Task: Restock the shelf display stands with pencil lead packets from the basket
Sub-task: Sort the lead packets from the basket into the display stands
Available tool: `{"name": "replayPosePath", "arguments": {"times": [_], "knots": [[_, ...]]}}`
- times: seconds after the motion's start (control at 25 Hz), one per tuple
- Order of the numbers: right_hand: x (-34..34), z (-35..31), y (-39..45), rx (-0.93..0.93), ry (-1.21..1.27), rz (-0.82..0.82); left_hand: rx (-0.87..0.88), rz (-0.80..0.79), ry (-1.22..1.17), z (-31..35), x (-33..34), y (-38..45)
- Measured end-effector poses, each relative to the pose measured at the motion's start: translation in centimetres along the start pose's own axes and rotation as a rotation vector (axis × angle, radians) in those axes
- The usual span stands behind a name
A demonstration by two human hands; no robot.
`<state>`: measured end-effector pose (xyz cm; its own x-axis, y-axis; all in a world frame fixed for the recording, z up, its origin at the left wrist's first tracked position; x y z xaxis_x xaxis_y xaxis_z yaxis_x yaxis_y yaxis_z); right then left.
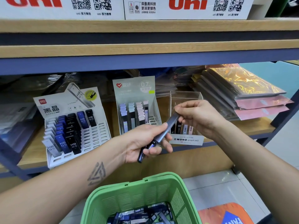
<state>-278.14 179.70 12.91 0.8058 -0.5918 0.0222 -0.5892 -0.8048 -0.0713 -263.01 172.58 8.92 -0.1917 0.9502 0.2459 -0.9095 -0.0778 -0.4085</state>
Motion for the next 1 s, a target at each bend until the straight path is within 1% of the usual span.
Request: {"name": "replayPosePath", "arguments": {"times": [0.16, 0.24, 0.32, 0.4, 0.44, 0.52, 0.68, 0.84, 0.92, 1.0], "knots": [[1.7, -0.2, 0.3, -0.025, 0.243, -0.133, 0.030, -0.018, -0.134, 0.1, -0.7, -1.3], [2.8, -0.8, 0.4, -0.061, 0.294, -0.171, -0.023, 0.011, -0.088, -0.4, -1.3, -2.1], [4.4, -1.5, 0.6, -0.110, 0.274, -0.201, -0.110, 0.098, 0.068, -1.3, -2.6, -3.0], [6.3, -2.1, 0.8, -0.160, 0.151, -0.215, -0.161, 0.195, 0.261, -1.9, -4.2, -4.0], [7.2, -2.4, 0.9, -0.186, 0.062, -0.213, -0.155, 0.224, 0.320, -1.8, -4.9, -4.6], [9.0, -2.6, 1.1, -0.227, -0.071, -0.225, -0.094, 0.266, 0.378, -1.1, -6.0, -5.6], [11.2, -3.3, 1.1, -0.267, -0.182, -0.273, 0.002, 0.355, 0.558, 0.2, -7.6, -7.4], [13.2, -5.2, 0.8, -0.319, -0.379, -0.298, 0.032, 0.496, 0.655, 1.2, -9.4, -8.2], [13.2, -6.4, 1.1, -0.384, -0.522, -0.227, 0.068, 0.582, 0.710, 2.8, -10.4, -8.7], [12.7, -7.4, 1.4, -0.458, -0.741, -0.111, 0.193, 0.706, 0.815, 5.2, -11.3, -9.4]]}}
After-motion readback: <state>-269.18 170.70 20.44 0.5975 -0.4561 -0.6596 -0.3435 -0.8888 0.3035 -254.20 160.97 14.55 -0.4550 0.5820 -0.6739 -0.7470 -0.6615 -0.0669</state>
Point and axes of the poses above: each hand's wrist, its own y-axis towards the middle knuckle, its own x-axis out of the palm, z = x × y, the point moved 8 cm from there along y, towards the middle knuckle, and after that the axes turned 4 degrees about -z, right-handed, at the moved point
